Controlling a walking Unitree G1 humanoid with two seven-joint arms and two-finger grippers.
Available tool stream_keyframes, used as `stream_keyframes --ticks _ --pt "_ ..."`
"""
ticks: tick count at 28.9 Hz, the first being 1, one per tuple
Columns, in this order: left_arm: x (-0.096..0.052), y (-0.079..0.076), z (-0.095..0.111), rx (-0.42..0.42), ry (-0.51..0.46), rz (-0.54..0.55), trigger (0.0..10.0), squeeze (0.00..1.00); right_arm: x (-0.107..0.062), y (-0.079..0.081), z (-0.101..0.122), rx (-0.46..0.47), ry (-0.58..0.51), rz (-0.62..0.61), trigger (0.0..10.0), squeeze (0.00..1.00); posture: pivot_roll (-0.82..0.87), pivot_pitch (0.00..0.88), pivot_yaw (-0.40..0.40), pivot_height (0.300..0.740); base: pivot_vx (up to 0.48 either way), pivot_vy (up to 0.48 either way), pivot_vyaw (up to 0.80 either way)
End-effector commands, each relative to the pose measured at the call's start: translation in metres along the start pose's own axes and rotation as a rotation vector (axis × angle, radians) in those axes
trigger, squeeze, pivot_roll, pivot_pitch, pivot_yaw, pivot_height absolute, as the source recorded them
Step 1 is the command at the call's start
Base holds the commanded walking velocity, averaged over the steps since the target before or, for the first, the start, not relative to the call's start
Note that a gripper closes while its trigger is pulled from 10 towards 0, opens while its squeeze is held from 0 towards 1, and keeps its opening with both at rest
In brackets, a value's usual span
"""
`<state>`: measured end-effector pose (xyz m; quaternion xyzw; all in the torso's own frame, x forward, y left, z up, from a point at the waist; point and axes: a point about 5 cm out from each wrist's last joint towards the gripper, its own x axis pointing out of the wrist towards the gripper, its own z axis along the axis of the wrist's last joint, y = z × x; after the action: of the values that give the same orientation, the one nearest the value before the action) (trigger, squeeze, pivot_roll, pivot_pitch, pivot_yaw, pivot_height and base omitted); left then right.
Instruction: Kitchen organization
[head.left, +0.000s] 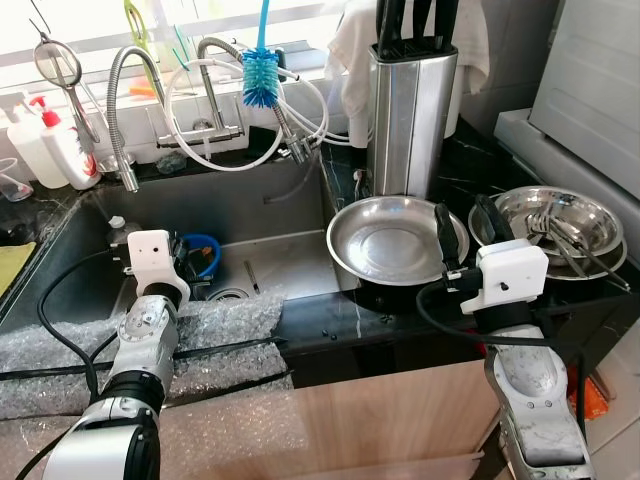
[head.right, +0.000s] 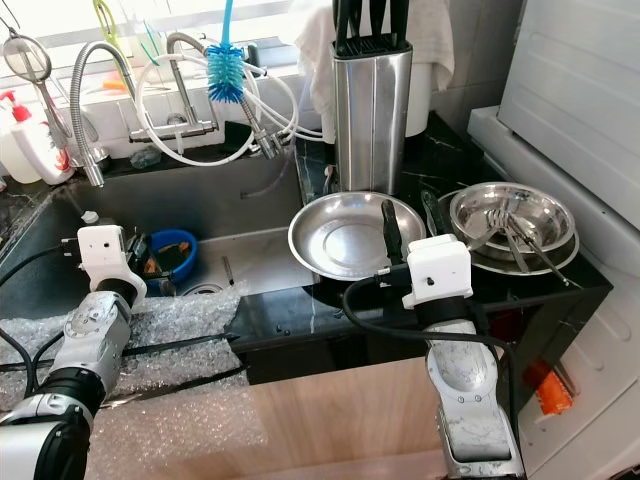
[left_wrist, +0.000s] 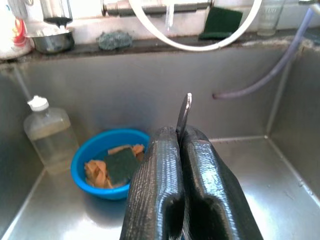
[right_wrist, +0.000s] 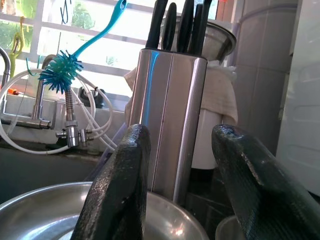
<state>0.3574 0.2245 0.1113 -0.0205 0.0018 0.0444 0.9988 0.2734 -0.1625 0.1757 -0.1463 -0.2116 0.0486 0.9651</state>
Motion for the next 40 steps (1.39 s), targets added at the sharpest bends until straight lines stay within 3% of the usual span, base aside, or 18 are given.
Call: stream_keyframes --ticks 1,2,4,9,18,40 --pt "-0.001 0.008 -0.008 -0.054 0.056 0.044 10.0 0.00 -0.001 0.004 0.004 0.007 -0.022 0.007 10.0 0.00 -0.07 0.043 0.128 0.740 0.000 0.000 0.00" --pt "0.005 0.009 0.007 -0.106 0.005 0.055 10.0 0.00 -0.002 0.005 0.005 0.008 -0.026 0.011 10.0 0.00 -0.07 0.043 0.128 0.740 0.000 0.000 0.00" --pt "0.011 0.007 0.022 -0.131 -0.049 0.043 10.0 0.00 -0.001 0.006 0.006 0.010 -0.030 0.011 10.0 0.00 -0.06 0.044 0.129 0.740 0.000 0.000 0.00" --pt "0.020 0.004 0.043 -0.129 -0.101 0.020 10.0 0.00 0.001 0.009 0.008 0.018 -0.039 0.015 10.0 0.00 -0.06 0.042 0.129 0.740 0.000 0.000 0.00" --pt "0.021 -0.002 0.039 -0.070 -0.051 -0.005 10.0 0.00 0.000 0.010 0.008 0.018 -0.039 0.017 10.0 0.00 -0.06 0.041 0.135 0.740 0.000 0.000 0.00" --pt "0.026 -0.002 0.038 -0.021 0.032 -0.003 10.0 0.00 0.001 0.015 0.008 0.023 -0.039 0.027 10.0 0.00 -0.06 0.032 0.142 0.740 0.000 0.000 0.00"
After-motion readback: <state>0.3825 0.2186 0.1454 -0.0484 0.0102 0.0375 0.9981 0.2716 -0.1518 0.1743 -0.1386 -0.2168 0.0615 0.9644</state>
